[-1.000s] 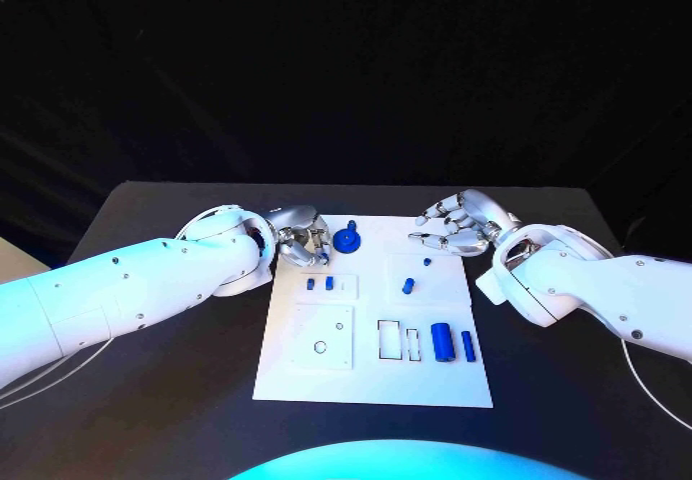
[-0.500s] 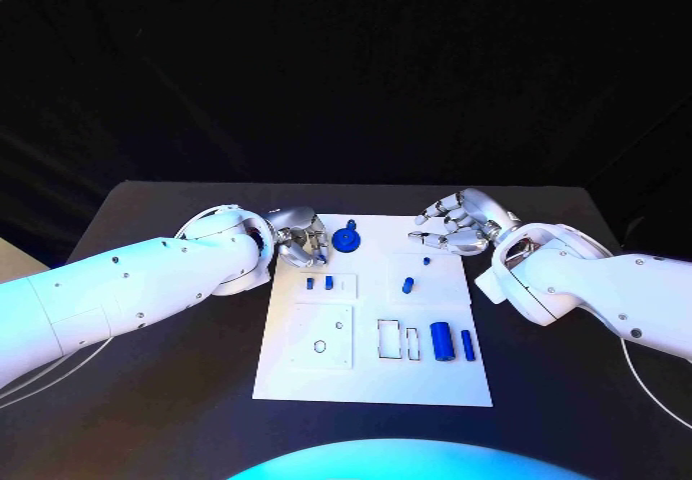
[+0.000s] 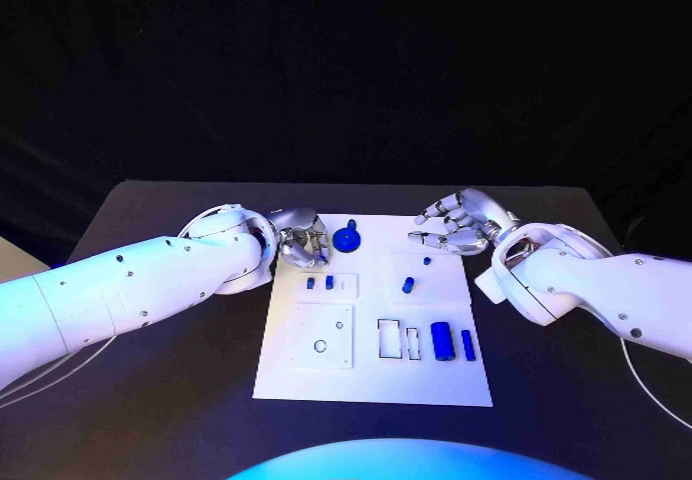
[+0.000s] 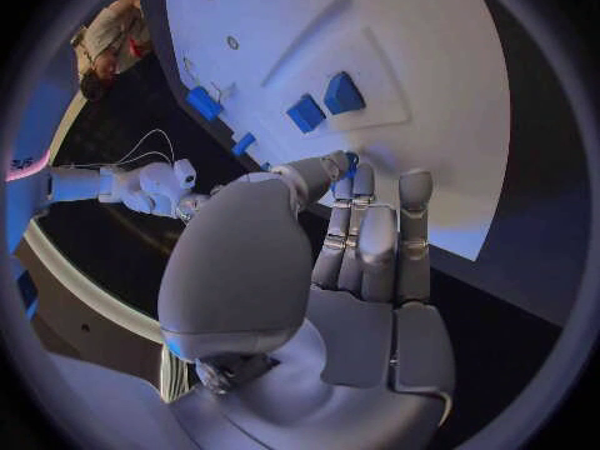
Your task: Assemble the parts on the task board
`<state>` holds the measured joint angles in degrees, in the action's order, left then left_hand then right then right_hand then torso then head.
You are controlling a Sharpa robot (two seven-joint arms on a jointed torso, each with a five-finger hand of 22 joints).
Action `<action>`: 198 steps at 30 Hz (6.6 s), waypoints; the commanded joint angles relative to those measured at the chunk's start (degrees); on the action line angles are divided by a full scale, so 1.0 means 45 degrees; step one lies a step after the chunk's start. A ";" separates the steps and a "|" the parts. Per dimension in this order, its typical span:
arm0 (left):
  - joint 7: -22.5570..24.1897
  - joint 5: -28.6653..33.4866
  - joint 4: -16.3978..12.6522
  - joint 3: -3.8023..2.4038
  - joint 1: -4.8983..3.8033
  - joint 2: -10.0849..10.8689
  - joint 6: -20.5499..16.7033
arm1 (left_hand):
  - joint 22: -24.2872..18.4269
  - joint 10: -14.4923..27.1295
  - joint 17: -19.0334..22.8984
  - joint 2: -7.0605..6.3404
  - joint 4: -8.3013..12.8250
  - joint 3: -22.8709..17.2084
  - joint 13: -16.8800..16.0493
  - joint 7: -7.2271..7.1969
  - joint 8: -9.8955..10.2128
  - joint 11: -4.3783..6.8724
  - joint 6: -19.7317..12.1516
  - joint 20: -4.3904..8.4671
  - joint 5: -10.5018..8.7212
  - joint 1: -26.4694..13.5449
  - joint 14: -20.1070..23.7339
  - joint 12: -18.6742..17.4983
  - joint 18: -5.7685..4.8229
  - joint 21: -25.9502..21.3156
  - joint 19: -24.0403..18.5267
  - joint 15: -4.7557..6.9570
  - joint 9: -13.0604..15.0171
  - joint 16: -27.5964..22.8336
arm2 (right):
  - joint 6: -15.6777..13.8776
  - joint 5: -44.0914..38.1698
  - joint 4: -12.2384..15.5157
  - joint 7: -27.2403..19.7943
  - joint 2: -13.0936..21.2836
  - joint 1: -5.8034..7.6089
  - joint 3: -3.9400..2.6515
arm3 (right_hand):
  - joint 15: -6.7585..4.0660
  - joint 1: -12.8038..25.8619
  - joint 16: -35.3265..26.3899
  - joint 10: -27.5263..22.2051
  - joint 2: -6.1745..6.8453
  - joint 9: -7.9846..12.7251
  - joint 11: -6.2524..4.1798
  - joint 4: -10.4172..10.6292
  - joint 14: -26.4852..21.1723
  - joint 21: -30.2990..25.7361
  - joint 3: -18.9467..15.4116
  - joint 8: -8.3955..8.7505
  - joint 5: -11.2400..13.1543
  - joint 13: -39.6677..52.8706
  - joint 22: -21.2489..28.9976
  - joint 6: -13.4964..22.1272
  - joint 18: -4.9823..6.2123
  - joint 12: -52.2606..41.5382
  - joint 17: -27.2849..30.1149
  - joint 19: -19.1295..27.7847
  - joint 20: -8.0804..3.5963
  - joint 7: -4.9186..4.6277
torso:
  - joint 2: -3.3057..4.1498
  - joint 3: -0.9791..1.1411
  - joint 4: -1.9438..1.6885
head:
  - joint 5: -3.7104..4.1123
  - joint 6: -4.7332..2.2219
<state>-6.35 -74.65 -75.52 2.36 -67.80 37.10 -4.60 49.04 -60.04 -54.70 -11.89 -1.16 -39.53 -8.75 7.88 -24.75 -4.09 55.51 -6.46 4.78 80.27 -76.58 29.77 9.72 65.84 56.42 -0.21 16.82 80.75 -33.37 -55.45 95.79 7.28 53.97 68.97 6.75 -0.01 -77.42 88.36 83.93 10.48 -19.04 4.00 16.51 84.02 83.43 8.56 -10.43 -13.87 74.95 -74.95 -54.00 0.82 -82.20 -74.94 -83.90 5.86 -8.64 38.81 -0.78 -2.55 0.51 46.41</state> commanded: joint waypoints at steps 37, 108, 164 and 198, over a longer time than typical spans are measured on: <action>-0.0536 -0.0115 0.0092 0.0168 0.0025 -0.0177 0.1068 | -0.0136 -0.0088 0.0194 0.0001 0.0208 0.0092 -0.0004 0.0051 0.0420 -0.0037 -0.0167 0.0017 0.0028 -0.0177 0.0026 -0.0314 -0.0005 -0.0056 -0.0070 -0.0057 0.0003 0.0036 | 0.0126 -0.0062 -0.0011 -0.0155 0.0008 -0.0024 -0.0001 | -0.0111 -0.0019 -0.0080 0.0057 -0.0030 -0.0003 -0.0070 0.0018 0.1093 -0.0045 0.0074 -0.0046 -0.0067 0.2036 -0.2533 0.0008 0.0167 0.0067 -0.2370 -0.0709 -0.0087 0.0040 | -0.0017 0.0008 -0.0010 | -0.0003 -0.0014; 0.0242 0.0410 -0.0323 0.0132 0.0147 0.0224 -0.0360 | 0.0445 0.0725 -0.1291 -0.0271 0.0474 -0.0123 -0.2773 -0.0102 0.1811 0.0343 -0.0765 0.0265 0.0052 -0.0642 -0.0588 0.3074 -0.0142 0.0278 0.0557 0.0247 -0.0155 0.0793 | 0.0102 -0.0062 -0.0101 -0.0133 0.0033 -0.0056 -0.0001 | -0.0117 0.0019 -0.0088 0.0059 -0.0018 0.0002 -0.0075 0.0018 0.1095 -0.0059 0.0099 -0.0066 -0.0068 0.2025 -0.2529 0.0030 0.0168 0.0074 -0.2366 -0.0713 -0.0097 0.0043 | 0.0003 0.0002 0.0003 | 0.0012 -0.0057; 0.0965 0.2864 -0.1110 -0.0249 0.0170 0.1292 -0.1212 | 0.0182 0.2024 -0.1575 -0.0447 -0.0062 0.0638 -0.3816 -0.0170 0.2632 0.0339 -0.1631 0.0265 0.0068 -0.1002 -0.0652 0.4878 -0.0102 0.0022 0.0414 0.0240 -0.0105 0.0960 | 0.0065 -0.0075 -0.0259 -0.0154 0.0103 -0.0094 0.0000 | -0.0123 -0.0100 -0.0252 -0.0395 -0.0001 0.0004 -0.0082 -0.0014 0.1013 -0.0629 0.0188 -0.0098 -0.0073 0.1567 -0.2230 0.0038 0.0292 0.0704 -0.2047 -0.0479 -0.0102 0.0046 | -0.0007 0.0004 0.0018 | 0.0105 -0.0170; 0.6654 1.4590 -0.1547 -0.0428 0.0154 0.3132 -0.0227 | -0.2228 0.3095 0.6267 0.0074 0.0046 0.0957 -0.1269 0.0686 0.2105 -0.0697 -0.1597 -0.0496 0.0082 -0.0909 0.3723 0.2482 0.0183 -0.2734 -0.1498 -0.0639 0.0041 -0.3278 | 0.4203 -0.9811 -0.0949 0.2623 -0.0518 -0.0280 0.0083 | -0.0002 -0.1883 -0.1268 -0.4744 0.1404 -0.0022 0.0069 -0.0545 0.0748 -0.3440 0.3599 -0.0389 0.0801 -1.3323 -0.0899 -0.0259 0.0743 1.6382 -0.0563 0.0166 -0.0224 0.0219 | 0.0016 -0.0003 0.0005 | 0.0724 -0.0256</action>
<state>20.79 -11.48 -82.29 0.49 -67.09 51.20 -6.84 39.03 -46.37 -26.54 -11.40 -0.89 -35.55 -14.45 11.03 -14.96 -7.12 48.80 -8.52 5.02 76.35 -60.08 41.18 9.75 53.78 49.45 -2.97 17.04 66.32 -17.77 -94.60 91.58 16.14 51.80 67.84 7.09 -0.42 -85.43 82.50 62.35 16.68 -19.20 4.11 13.96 84.01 67.91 24.52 -12.19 -10.12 15.09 -74.94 -55.12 5.30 -8.61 -74.95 -82.80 4.72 -7.49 38.86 -0.83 -2.59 3.78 45.21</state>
